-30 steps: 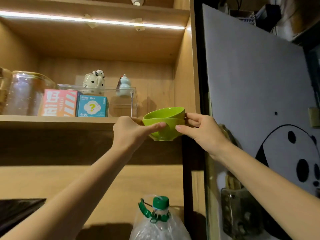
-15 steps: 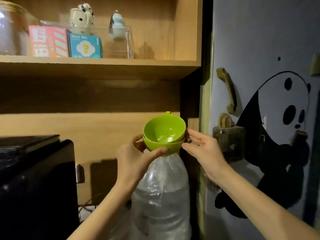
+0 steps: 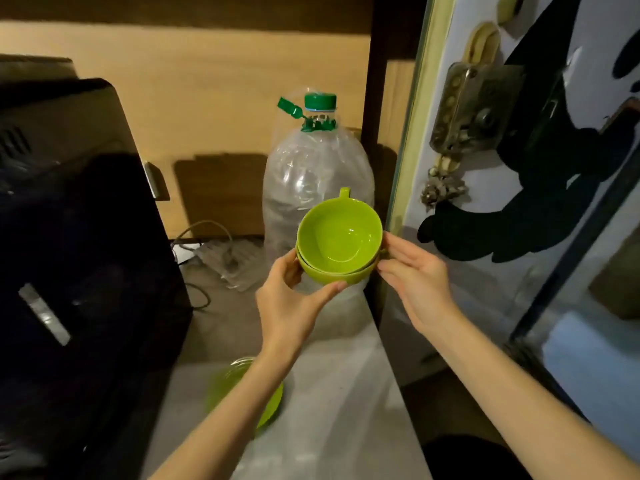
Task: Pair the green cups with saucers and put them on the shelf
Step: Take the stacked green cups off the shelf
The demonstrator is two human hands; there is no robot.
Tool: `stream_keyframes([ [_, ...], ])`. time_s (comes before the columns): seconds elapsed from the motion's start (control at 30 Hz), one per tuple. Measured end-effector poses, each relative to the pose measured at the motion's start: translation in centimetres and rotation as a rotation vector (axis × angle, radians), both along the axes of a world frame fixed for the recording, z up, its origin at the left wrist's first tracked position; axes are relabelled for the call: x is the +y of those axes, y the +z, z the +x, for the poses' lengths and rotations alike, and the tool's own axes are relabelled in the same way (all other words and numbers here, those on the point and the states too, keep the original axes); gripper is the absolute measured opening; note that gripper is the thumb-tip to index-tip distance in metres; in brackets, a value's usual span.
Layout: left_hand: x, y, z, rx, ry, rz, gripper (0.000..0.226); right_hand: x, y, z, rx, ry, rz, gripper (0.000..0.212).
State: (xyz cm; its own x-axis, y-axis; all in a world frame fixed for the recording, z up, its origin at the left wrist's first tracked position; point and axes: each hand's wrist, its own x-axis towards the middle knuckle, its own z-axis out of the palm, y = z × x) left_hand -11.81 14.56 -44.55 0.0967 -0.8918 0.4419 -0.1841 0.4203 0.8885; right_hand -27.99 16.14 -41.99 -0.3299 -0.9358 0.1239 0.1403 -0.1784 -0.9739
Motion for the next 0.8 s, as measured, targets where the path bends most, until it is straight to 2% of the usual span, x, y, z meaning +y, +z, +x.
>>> stream_keyframes([
  [0.37,4.8,-12.3,1.8,-0.082,0.045,0.256,0.079,3.4,-12.1,2.7,-0.166,-0.091,0.308,0.050],
  [0.6,6.7,-16.5,2.2,-0.098,0.040,0.382,0.080,4.7,-16.2,3.5,-0.242,-0.113,0.435,0.049],
  [0.8,7.6,-18.3,2.3,-0.100,0.042,0.467,0.083,5.3,-18.4,3.8,-0.221,-0.109,0.495,0.049],
])
